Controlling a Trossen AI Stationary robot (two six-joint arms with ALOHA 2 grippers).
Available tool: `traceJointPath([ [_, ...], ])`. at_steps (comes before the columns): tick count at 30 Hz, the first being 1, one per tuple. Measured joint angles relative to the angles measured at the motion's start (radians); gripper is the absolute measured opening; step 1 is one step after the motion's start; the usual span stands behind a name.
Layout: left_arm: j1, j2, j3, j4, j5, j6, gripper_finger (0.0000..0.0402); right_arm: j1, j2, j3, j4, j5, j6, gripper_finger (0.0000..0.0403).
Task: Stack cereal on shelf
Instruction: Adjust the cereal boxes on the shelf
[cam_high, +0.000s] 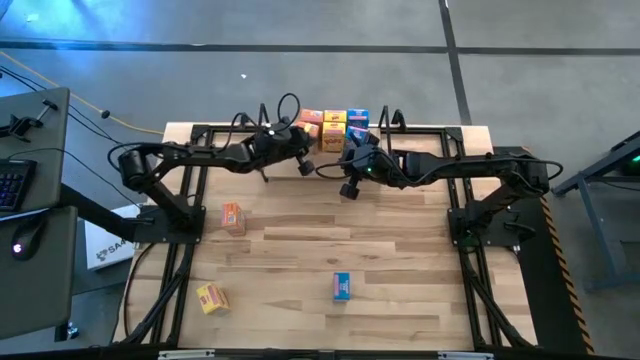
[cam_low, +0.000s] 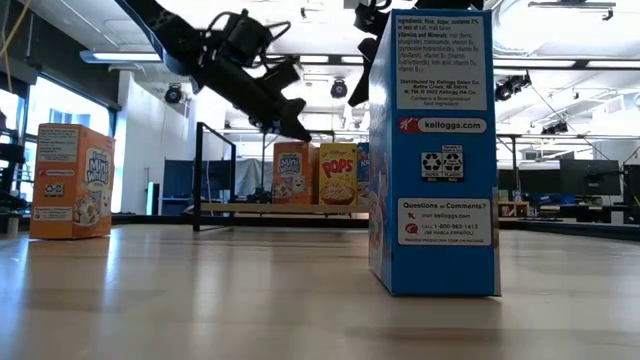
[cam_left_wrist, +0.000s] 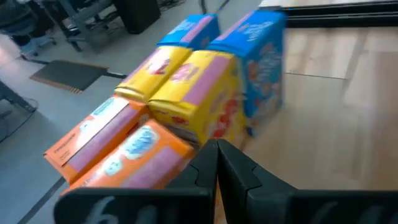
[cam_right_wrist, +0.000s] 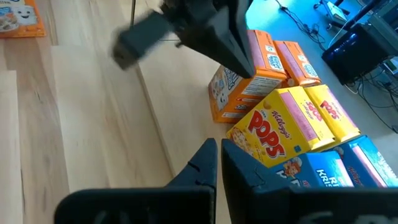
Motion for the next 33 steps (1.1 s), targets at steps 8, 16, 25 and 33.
traceJointPath([
  [8,-0.008,-0.024,0.001,-0.102,-0.036,-0.009,0.0000,0.000,0.000,0.000,0.000,0.000,-0.010,0.0000],
  [16,0.025,0.013,0.001,-0.046,-0.049,-0.033,0.0000,0.000,0.000,0.000,0.000,0.000,-0.009,0.0000],
  [25,0.027,0.020,0.000,0.015,-0.041,-0.033,0.0000,0.000,0.000,0.000,0.000,0.000,-0.008,0.0000],
  [33,0.037,0.020,0.000,0.035,-0.019,-0.050,0.0000,0.000,0.000,0.000,-0.003,0.000,-0.007,0.0000],
])
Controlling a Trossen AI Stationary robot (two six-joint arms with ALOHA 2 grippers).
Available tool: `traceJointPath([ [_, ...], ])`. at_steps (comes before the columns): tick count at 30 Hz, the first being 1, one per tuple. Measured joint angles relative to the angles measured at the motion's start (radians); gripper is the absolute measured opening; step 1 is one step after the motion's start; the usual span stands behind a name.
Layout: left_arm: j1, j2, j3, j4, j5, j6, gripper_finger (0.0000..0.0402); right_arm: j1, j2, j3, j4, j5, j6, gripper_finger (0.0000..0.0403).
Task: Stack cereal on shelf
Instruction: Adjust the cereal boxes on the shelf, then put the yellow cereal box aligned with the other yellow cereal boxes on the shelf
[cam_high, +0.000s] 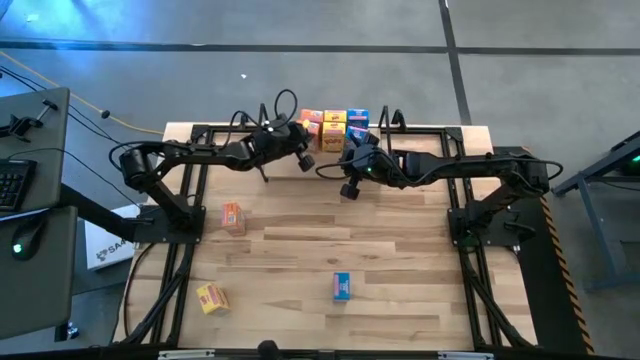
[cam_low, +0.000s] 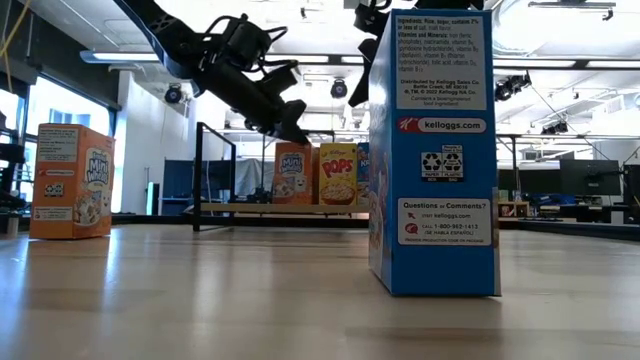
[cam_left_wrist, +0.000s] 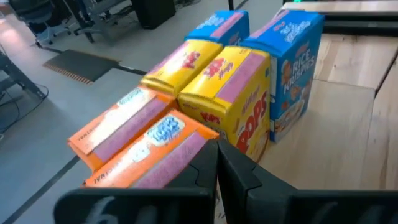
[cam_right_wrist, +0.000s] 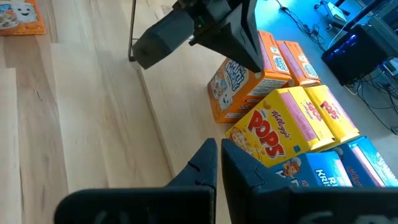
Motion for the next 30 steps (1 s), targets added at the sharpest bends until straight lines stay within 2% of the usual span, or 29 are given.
traceJointPath([
  [16,0.013,-0.004,0.000,0.024,0.028,0.002,0.0000,0.000,0.000,0.000,-0.001,-0.001,-0.005,0.0000],
  [20,-0.006,-0.089,0.001,-0.039,0.101,0.017,0.0000,0.000,0.000,0.000,-0.001,-0.010,-0.029,0.0000],
  [24,-0.048,-0.211,0.001,-0.201,0.199,0.025,0.0000,0.007,-0.003,-0.097,0.197,-0.100,-0.030,0.0000],
  [30,-0.137,-0.381,0.002,-0.502,0.209,0.043,0.0001,0.044,-0.008,-0.261,0.520,-0.129,-0.021,0.0000],
])
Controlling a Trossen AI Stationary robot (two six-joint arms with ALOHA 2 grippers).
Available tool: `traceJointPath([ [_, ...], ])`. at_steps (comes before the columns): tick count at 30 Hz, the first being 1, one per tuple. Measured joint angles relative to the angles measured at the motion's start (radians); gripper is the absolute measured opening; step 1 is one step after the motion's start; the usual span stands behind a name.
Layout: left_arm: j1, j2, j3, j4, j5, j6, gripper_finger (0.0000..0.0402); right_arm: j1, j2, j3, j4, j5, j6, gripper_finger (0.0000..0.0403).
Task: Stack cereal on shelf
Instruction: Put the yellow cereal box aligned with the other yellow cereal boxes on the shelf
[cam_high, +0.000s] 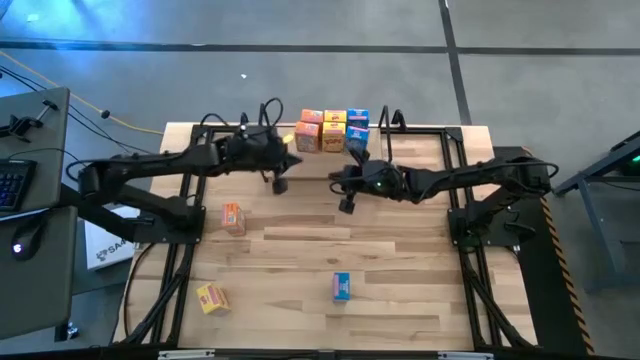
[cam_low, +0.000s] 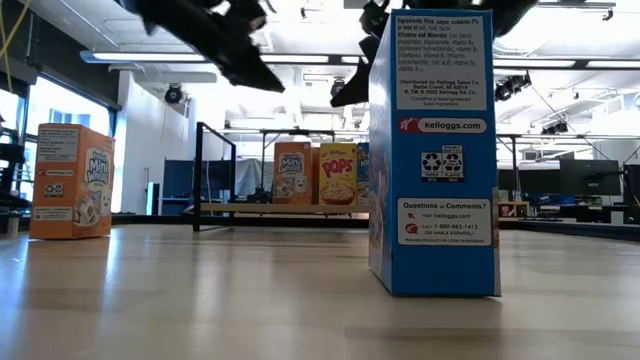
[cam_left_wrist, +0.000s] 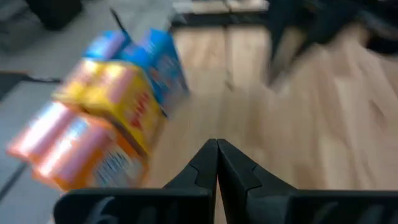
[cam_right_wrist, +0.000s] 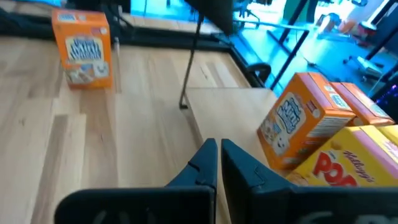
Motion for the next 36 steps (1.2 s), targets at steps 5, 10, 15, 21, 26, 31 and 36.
traceJointPath([
  [5,-0.107,-0.108,0.000,-0.285,0.000,-0.004,0.0000,0.033,0.000,-0.030,0.084,0.000,0.014,0.0000],
  [10,-0.246,-0.176,0.000,-0.475,-0.011,-0.201,0.0000,0.065,0.000,-0.032,0.103,0.000,0.004,0.0000],
  [15,-0.434,-0.206,0.000,-0.667,-0.068,-0.400,0.0000,0.087,0.000,-0.032,0.100,-0.011,-0.019,0.0000],
  [21,-0.707,-0.186,-0.001,-0.820,-0.023,-0.605,0.0007,0.100,0.000,-0.032,0.100,-0.012,-0.043,0.0000],
  [26,-0.891,-0.123,-0.002,-0.839,0.079,-0.760,0.0058,0.102,0.000,-0.032,0.100,-0.009,-0.033,0.0000],
  [31,-1.006,-0.074,0.035,-0.860,0.183,-1.046,0.0130,0.103,0.000,-0.032,0.100,-0.008,-0.029,0.0000],
  [36,-1.129,-0.012,0.152,-0.911,0.192,-1.203,0.0193,0.101,0.000,-0.032,0.100,-0.026,-0.041,0.0000],
])
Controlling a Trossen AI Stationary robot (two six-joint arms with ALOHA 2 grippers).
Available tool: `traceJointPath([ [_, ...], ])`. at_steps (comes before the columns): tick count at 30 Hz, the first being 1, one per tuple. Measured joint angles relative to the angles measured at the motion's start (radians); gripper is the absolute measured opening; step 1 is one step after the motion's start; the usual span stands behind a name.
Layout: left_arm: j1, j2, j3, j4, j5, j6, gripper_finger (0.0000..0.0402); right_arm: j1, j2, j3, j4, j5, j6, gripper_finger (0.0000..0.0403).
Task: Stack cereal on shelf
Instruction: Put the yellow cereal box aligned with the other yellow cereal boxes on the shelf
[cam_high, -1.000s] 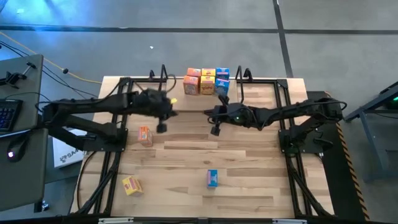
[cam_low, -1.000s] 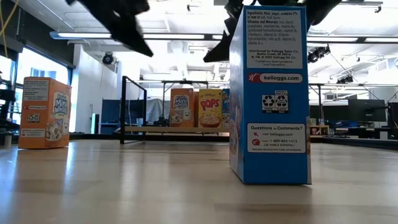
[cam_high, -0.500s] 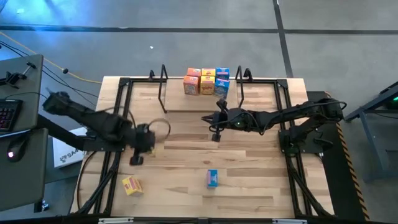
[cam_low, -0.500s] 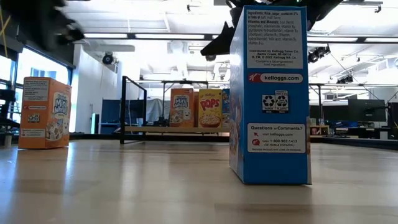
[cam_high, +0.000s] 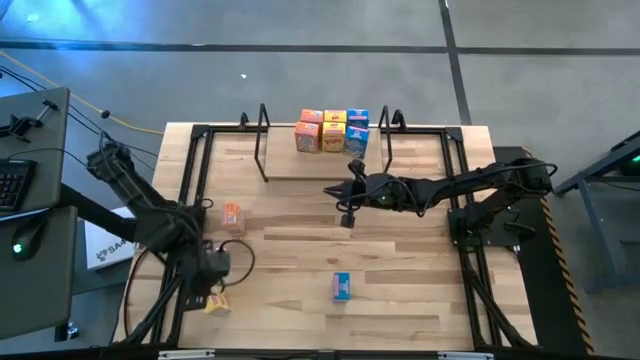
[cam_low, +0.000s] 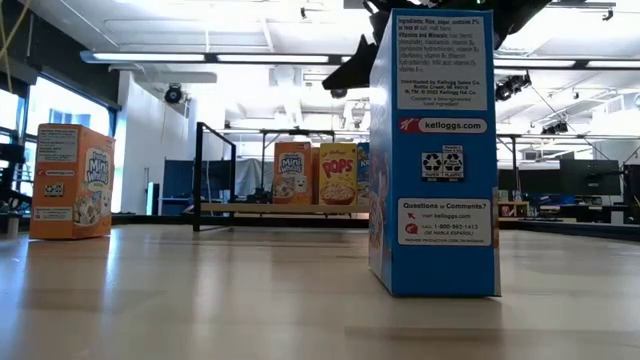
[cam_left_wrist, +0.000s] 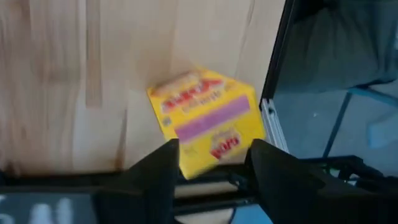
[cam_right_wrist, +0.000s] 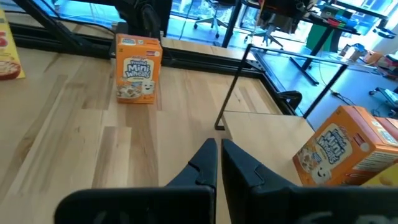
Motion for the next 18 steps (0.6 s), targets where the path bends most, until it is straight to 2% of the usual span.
traceJointPath([
  [5,-0.081,0.097,0.071,-0.029,-0.018,-0.050,0.0233,-0.001,0.000,0.000,0.000,-0.030,-0.002,0.0000],
  [9,-0.124,0.192,0.126,-0.061,-0.028,0.018,0.0246,-0.001,0.000,0.000,-0.008,-0.034,-0.002,0.0000],
  [14,-0.169,0.301,0.245,-0.216,-0.081,0.086,0.0249,-0.001,0.000,0.000,-0.010,-0.034,0.009,0.0000],
  [18,-0.200,0.335,0.294,-0.249,-0.087,-0.090,0.0249,-0.001,0.000,0.000,-0.009,-0.033,0.008,0.0000],
])
